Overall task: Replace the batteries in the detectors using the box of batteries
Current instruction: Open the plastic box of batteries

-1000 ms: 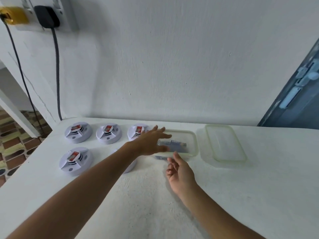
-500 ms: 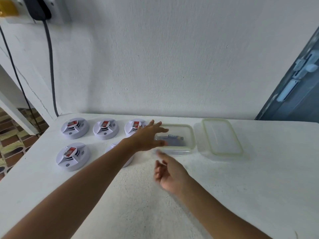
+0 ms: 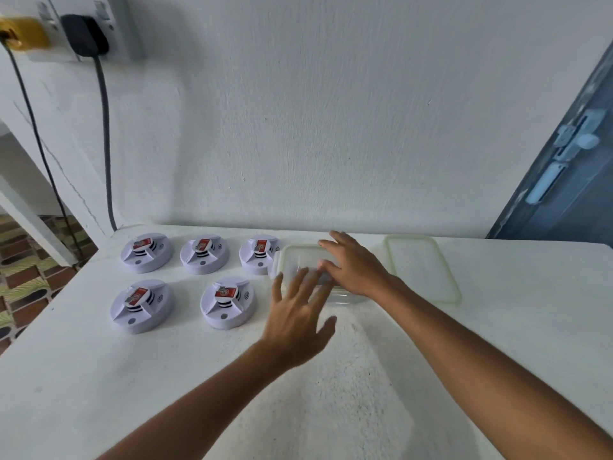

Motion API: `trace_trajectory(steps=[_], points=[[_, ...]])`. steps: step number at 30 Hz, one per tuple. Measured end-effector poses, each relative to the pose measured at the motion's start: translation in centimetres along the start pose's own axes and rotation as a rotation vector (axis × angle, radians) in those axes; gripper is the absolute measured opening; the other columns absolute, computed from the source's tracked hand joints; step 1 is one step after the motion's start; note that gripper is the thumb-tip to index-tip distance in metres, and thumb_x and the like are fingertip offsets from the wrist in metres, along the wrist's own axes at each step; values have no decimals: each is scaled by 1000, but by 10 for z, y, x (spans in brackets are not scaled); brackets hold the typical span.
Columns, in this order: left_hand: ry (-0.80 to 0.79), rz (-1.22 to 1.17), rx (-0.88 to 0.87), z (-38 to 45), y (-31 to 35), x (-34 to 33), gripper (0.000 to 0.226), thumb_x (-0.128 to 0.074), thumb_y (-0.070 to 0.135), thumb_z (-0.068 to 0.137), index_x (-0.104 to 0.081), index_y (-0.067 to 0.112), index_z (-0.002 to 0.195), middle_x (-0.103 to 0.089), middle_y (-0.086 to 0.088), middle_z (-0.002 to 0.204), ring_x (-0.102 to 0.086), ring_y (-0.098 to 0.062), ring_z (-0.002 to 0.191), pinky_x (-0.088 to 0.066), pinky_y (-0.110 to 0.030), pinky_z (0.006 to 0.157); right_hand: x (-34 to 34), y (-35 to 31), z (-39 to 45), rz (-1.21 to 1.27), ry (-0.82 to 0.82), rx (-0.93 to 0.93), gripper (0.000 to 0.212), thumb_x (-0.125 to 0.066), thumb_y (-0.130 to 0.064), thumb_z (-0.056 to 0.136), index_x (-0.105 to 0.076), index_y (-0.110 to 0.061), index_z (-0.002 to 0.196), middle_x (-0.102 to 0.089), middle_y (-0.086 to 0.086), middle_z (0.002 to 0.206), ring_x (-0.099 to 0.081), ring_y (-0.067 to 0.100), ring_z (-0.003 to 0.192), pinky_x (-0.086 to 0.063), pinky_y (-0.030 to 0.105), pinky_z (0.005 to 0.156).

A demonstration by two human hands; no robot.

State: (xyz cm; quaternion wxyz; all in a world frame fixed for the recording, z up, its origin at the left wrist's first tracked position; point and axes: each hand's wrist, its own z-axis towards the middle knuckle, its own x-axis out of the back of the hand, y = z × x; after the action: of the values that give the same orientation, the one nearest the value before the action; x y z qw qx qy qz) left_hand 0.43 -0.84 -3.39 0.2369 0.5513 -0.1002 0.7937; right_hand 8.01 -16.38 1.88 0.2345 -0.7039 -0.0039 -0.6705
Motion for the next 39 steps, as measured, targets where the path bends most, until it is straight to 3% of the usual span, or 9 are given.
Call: trace_trajectory(steps=[3, 9, 16, 28, 30, 32, 35, 37, 39], points=[[-111, 105, 40, -12, 4, -10, 71, -34, 58, 91, -38, 14, 146, -37, -7, 153, -33, -30, 142, -11, -73, 109, -3, 5, 3, -51, -32, 26, 55, -35, -44, 102, -29, -18, 151, -21, 8, 159, -18, 23, 147, -13, 37, 118], [-141, 41, 161, -3, -13, 8, 80, 10, 69, 87, -32, 38, 148, -13, 7, 159, 7, -25, 149, 24, -69, 103, -3, -3, -7, -219, 51, -95, 57, -31, -49, 100, -43, -10, 141, -52, 13, 138, -51, 32, 123, -41, 41, 99], [-271, 22, 262, 31, -36, 21, 74, 0, 72, 87, -32, 40, 147, -11, 3, 162, 14, -24, 149, 27, -69, 97, -1, -11, -28, -249, 95, -185, 47, -39, -48, 99, -61, -7, 107, -66, 11, 106, -61, 29, 99, -39, 32, 70], [-482, -91, 282, 56, -65, 16, 55, -22, 59, 98, -9, 48, 150, 19, -7, 161, 33, -33, 141, 18, -69, 106, 1, -25, -60, -78, 207, -146, 29, -53, -34, 95, -67, -8, 96, -54, 6, 102, -53, 21, 94, -45, 29, 68], [-487, -95, 282, 56, -62, 16, 53, -21, 56, 100, -7, 46, 150, 20, -7, 161, 33, -34, 141, 17, -69, 107, 2, -33, -71, 236, 192, -73, 28, -60, -28, 92, -64, -8, 73, -58, 3, 78, -54, 14, 68, -41, 27, 58], [-491, -107, 291, 56, -60, 16, 52, -19, 53, 101, -5, 46, 151, 20, -8, 160, 33, -35, 141, 17, -68, 107, 2, -40, -82, 650, -175, -105, 34, -62, -29, 92, -66, -4, 69, -65, 2, 63, -55, 10, 51, -44, 24, 51], [-499, -104, 285, 53, -57, 17, 51, -16, 51, 102, -3, 45, 151, 19, -8, 161, 31, -36, 141, 17, -68, 107, -11, -41, -92, 932, -665, -216, 34, -62, -31, 92, -68, 2, 93, -73, 12, 83, -66, 20, 63, -40, 21, 48], [-499, -100, 279, 52, -57, 17, 51, -15, 51, 102, -3, 46, 151, 18, -9, 161, 30, -36, 142, 16, -68, 107, -26, -40, -94, 1177, -661, -367, 34, -64, -30, 90, -59, -3, 108, -72, 16, 96, -68, 28, 74, -42, 22, 51], [-500, -100, 279, 52, -56, 18, 51, -16, 52, 102, -4, 47, 151, 18, -8, 161, 29, -36, 142, 15, -68, 107, -40, -41, -93, 1556, -449, -582, 34, -67, -26, 87, -55, -6, 111, -72, 17, 98, -70, 29, 78, -42, 24, 52]])
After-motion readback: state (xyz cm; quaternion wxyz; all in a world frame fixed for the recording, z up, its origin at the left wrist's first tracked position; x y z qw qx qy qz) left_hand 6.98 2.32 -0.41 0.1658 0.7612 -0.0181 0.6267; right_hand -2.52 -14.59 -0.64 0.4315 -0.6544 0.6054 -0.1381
